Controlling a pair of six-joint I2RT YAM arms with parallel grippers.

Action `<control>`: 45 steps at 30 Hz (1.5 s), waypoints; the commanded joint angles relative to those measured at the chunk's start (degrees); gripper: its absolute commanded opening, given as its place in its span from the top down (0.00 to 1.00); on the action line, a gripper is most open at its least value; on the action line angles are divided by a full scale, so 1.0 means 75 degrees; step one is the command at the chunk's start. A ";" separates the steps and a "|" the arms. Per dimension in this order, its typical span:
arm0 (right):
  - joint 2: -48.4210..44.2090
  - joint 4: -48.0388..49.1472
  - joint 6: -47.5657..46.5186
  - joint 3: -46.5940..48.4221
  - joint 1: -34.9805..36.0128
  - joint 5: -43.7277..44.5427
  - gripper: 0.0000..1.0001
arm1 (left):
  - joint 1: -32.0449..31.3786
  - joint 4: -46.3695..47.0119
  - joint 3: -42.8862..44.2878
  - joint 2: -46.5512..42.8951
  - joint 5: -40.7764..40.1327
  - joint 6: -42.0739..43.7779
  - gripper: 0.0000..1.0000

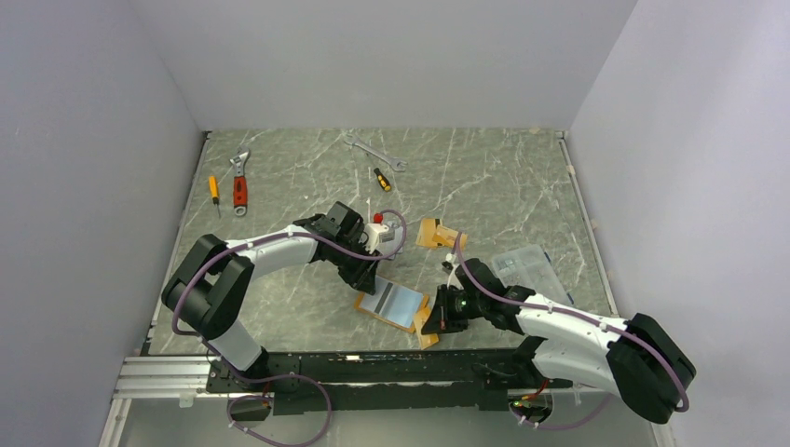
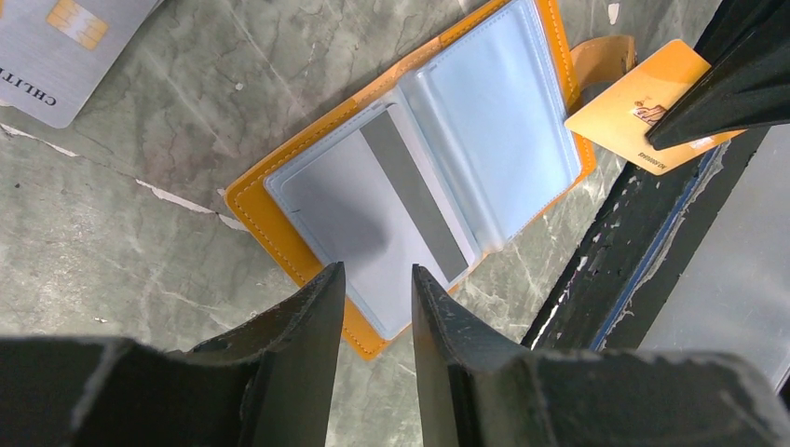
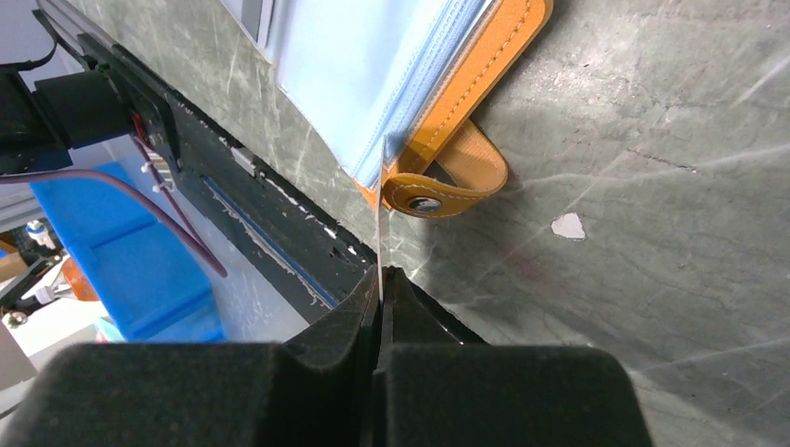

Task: Put the credit cards into the card holder
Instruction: Insert the credit card into the card holder.

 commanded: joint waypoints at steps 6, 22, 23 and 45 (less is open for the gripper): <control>0.0312 0.0176 -0.0121 0.0091 -0.0020 -0.0186 1.00 | 0.0003 -0.0041 0.0242 -0.0157 0.0207 0.0195 0.63; 0.0424 0.1005 -0.0111 0.0189 -0.0062 -0.0359 1.00 | 0.0002 -0.0074 0.0274 -0.0115 0.0291 0.0280 0.64; 0.0465 0.1032 -0.0101 0.0199 -0.0056 -0.0364 1.00 | -0.0006 -0.0076 0.0272 -0.0110 0.0290 0.0277 0.65; 0.3226 0.2404 -0.0432 0.1955 -0.0056 -0.0875 1.00 | 0.1362 -0.1680 0.1122 -0.0331 0.1345 0.2631 0.57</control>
